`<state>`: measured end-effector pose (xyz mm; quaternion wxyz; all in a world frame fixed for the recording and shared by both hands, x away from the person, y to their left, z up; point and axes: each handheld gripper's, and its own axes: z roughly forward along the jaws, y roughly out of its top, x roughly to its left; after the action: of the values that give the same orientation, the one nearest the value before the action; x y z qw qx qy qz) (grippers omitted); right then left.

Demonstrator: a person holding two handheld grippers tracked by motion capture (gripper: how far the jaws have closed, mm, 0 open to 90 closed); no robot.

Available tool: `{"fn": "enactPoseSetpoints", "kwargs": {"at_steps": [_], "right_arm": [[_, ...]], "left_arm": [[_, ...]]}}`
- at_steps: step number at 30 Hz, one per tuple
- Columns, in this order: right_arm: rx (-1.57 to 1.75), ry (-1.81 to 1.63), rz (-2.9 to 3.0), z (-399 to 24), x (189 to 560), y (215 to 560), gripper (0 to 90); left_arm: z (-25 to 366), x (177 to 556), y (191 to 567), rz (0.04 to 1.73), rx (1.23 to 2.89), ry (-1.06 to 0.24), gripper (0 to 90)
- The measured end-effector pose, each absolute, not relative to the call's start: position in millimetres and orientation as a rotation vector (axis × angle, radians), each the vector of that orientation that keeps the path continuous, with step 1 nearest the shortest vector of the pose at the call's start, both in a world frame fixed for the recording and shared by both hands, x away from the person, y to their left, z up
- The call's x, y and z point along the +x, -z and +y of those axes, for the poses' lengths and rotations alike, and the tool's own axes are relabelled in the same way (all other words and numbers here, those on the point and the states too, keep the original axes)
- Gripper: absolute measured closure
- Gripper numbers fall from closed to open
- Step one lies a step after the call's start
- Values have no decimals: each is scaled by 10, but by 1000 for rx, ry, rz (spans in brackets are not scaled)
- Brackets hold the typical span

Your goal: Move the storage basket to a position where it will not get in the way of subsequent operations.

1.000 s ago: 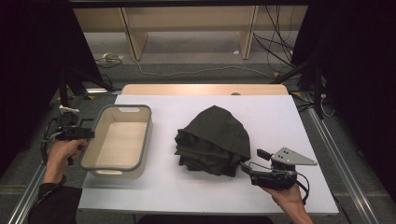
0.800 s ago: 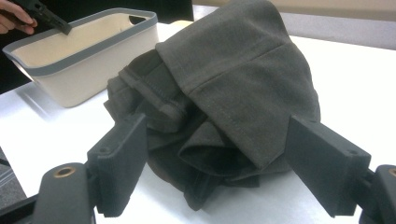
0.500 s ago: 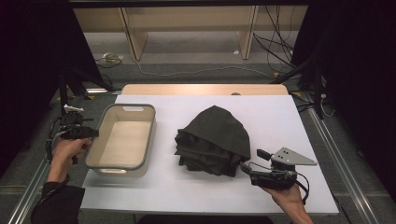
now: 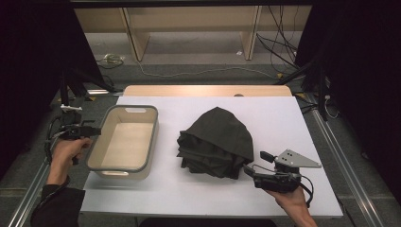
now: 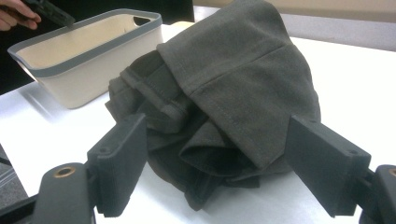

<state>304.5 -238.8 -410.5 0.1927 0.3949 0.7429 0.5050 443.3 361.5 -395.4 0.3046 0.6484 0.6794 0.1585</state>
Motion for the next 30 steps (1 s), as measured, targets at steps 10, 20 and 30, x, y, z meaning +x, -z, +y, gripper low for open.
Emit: {"fn": "enactPoseSetpoints", "kwargs": {"at_steps": [10,20,30], "right_arm": [[1109,-1417,2084,-2388,3044,4104,225],[1110,-1415,2083,-2387,3042,4104,225],[1108,-1419,2083,-2389,3041,4102,225]], "left_arm": [[3465,4441,3792,1760,1688,-434,370],[3222,4415,3591,1669,1668,-397,250],[2920,4426,3540,1601,1720,-362,200]]}}
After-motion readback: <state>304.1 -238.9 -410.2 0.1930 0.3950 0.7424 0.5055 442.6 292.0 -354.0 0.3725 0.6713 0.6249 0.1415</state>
